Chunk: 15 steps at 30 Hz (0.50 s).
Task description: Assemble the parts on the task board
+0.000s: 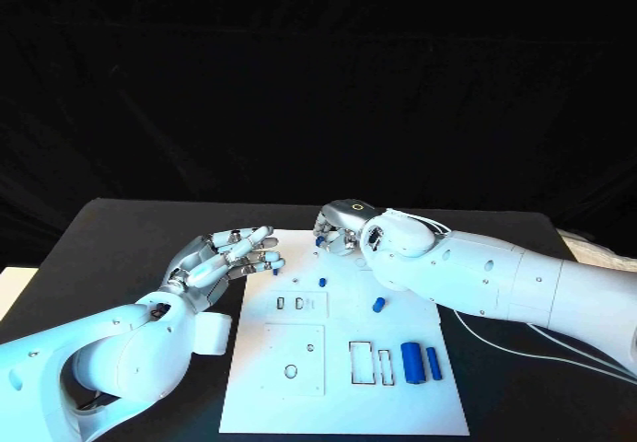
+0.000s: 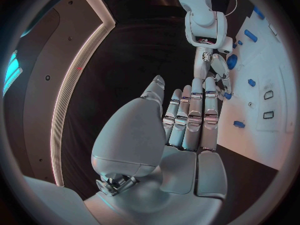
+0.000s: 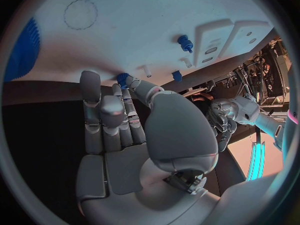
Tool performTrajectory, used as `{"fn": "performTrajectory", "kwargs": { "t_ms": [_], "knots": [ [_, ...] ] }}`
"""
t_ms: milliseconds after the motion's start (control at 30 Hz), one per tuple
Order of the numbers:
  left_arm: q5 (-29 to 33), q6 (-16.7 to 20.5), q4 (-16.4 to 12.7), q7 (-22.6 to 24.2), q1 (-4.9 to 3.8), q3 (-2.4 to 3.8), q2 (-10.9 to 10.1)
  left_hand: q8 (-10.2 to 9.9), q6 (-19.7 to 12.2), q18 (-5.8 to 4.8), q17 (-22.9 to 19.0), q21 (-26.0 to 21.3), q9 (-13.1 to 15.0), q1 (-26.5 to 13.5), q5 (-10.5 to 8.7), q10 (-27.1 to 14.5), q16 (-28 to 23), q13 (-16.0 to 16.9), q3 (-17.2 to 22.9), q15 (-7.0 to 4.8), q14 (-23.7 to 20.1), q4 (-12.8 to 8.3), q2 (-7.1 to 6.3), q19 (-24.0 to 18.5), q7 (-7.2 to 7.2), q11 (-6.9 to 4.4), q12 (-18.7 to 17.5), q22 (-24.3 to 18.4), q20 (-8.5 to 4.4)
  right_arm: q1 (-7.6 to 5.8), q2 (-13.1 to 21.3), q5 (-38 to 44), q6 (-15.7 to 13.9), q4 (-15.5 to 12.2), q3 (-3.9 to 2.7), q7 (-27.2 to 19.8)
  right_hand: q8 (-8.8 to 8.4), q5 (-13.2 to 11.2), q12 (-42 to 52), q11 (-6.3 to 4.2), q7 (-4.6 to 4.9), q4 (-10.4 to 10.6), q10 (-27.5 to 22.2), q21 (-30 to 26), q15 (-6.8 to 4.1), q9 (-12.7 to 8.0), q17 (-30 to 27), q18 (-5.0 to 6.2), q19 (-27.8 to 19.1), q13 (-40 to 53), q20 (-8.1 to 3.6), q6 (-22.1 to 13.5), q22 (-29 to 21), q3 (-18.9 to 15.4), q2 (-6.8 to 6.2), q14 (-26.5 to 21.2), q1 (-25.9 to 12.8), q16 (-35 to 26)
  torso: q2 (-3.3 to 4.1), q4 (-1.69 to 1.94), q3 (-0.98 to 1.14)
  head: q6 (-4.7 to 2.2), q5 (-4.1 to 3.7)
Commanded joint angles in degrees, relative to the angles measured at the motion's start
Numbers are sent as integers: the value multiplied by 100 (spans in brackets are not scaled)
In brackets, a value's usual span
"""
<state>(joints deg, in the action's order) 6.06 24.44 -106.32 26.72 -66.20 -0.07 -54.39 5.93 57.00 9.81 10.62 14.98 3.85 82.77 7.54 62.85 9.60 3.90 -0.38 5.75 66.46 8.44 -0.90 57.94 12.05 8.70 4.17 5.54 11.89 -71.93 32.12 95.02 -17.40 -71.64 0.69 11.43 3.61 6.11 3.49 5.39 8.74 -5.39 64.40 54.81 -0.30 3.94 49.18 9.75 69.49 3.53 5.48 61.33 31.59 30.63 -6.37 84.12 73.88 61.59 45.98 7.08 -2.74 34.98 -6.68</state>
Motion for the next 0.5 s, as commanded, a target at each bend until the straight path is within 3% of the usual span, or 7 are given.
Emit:
{"fn": "performTrajectory", "kwargs": {
  "t_ms": [33,100,200,333,500],
  "knots": [
    [29,-133,-19,7,-9,5,6,-19,-1,68,6,-20,-6,-3,3,18,-39,-4,-5,28,0,-43,39,22,36,36,-15,-7,35,2,-1,84,95,4,4,78,-11,-38,-7,17,9,38,-138,-38,58,-7,-81,14,-109,-8,11,-90,-101,-34,-89,25,-22,-35,5,-6,1,1,8],
    [22,-133,-20,4,-10,5,3,-19,-1,68,6,-20,-6,-3,3,18,-39,-4,-5,28,0,-43,39,22,36,36,-15,-7,35,2,7,79,1,-4,5,61,-13,-55,-7,66,45,54,-484,-215,104,-34,-341,51,-268,-8,55,-381,-362,-184,-194,-55,-50,-228,5,-9,3,-6,10],
    [17,-138,-17,-3,-11,5,-1,-26,-6,68,9,-25,-7,2,2,12,-48,-5,-6,30,-4,-52,41,22,36,38,-23,-11,37,3,73,51,-225,-90,6,7,-7,-53,10,144,2,89,-966,-335,162,-23,-623,75,-374,3,104,-678,-508,-520,-232,-123,15,-444,2,-6,5,-8,1],
    [20,-145,-6,-10,-11,5,-11,-30,-9,67,10,-28,-7,1,1,8,-55,-6,-7,32,-6,-56,42,21,38,40,-28,-13,38,3,307,-35,-443,-368,-6,-23,21,70,97,111,61,128,-837,-328,147,-1,-602,89,-348,25,102,-595,-521,-684,-138,-94,116,-414,1,-2,10,-23,-24],
    [24,-155,-12,-17,-13,4,-47,-32,-10,67,11,-30,-7,2,1,6,-58,-6,-7,33,-7,-58,43,20,38,40,-30,-14,38,-36,944,-349,-486,-1001,-68,44,29,176,229,76,79,173,-496,-238,116,7,-378,74,-272,31,85,-462,-437,-751,-103,-20,128,-219,3,-31,7,-54,-47]
  ]
}}
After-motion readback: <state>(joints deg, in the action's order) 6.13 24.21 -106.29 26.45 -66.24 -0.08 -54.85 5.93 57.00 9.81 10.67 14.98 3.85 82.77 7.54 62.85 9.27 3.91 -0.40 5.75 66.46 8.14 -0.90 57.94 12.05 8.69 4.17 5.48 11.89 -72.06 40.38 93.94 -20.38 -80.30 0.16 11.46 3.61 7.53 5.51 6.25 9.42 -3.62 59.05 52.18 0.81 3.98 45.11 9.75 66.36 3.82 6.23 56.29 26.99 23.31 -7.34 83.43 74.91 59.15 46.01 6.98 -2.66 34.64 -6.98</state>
